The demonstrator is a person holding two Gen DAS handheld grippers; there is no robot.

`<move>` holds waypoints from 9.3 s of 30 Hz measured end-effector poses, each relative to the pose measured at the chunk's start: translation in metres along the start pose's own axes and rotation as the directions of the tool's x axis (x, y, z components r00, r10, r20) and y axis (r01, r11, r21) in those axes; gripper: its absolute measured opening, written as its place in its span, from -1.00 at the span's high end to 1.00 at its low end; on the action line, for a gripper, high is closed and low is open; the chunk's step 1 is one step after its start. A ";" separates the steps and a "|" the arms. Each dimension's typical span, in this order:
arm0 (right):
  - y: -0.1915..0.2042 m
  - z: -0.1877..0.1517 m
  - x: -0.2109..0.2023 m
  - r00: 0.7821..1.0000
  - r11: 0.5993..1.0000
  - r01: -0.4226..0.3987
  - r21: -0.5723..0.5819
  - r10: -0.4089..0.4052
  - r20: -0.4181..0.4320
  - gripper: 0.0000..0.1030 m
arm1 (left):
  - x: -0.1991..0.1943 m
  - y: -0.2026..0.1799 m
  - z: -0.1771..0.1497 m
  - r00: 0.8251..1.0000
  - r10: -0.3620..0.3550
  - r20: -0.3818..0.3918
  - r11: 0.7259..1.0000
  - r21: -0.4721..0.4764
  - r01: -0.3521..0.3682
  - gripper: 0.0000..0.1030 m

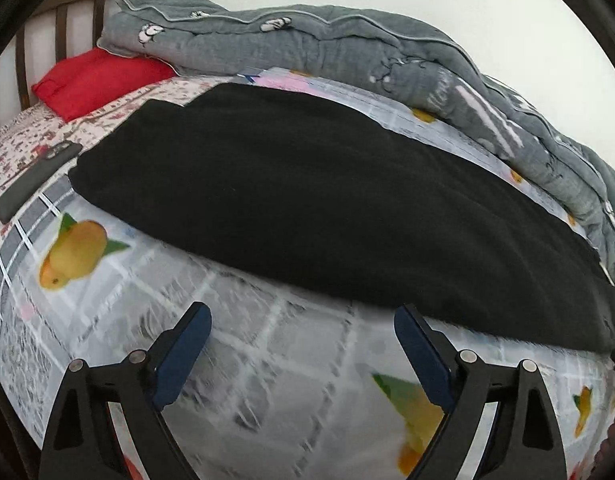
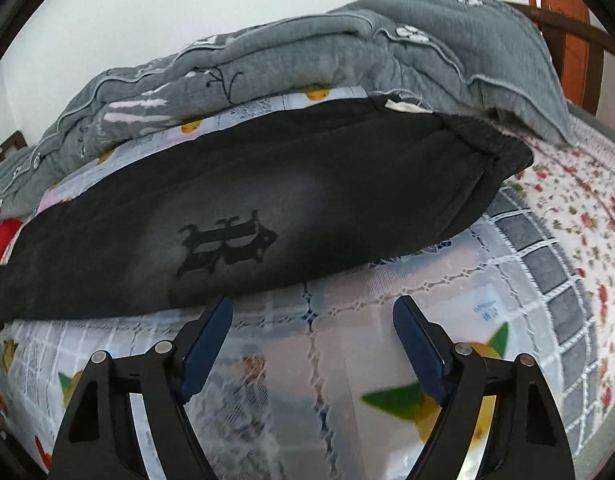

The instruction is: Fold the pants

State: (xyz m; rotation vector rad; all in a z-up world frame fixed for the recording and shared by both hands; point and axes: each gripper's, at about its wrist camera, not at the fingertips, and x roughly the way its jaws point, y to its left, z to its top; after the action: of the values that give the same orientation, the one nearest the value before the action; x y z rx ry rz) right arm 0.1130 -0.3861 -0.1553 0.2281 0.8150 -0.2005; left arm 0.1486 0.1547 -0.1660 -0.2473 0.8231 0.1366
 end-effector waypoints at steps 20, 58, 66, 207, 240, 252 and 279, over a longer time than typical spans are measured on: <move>0.022 0.051 0.016 0.996 1.000 -0.008 -0.012 0.010 0.088 0.64 | 0.021 0.010 0.068 0.994 0.107 0.032 0.993 -0.055 -0.106 0.82; 0.072 0.198 0.186 0.996 0.999 -0.035 0.015 0.033 0.078 0.05 | 0.165 -0.070 0.205 0.972 0.215 0.094 0.975 0.032 -0.219 0.36; 0.081 0.188 0.131 0.982 0.996 0.023 -0.090 -0.006 0.188 -0.20 | 0.136 -0.075 0.203 0.967 0.208 0.144 0.975 0.046 -0.217 -0.19; -0.083 0.081 -0.081 0.944 0.983 0.172 0.067 -0.184 0.275 -0.29 | 0.010 0.058 0.099 0.998 0.062 0.022 0.996 -0.064 -0.061 0.01; 0.090 0.090 0.072 0.970 0.834 -0.242 -0.496 0.193 -0.148 -0.54 | 0.076 0.071 0.116 0.995 0.093 0.039 0.995 -0.039 -0.091 0.28; 0.097 0.072 0.057 0.940 0.749 -0.335 -0.572 0.309 -0.147 0.94 | 0.077 0.069 0.116 0.994 0.094 0.048 0.995 -0.032 -0.092 0.28; 0.015 0.090 0.059 0.989 0.967 0.135 -0.218 -0.144 -0.028 0.03 | 0.021 0.056 0.094 0.986 0.159 0.058 0.987 0.001 -0.160 -0.15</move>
State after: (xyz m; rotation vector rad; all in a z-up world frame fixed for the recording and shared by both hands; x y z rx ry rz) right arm 0.2184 -0.4014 -0.1371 -0.0296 0.8895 -0.2380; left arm 0.2172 0.2347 -0.1294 -0.1713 0.7857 0.2905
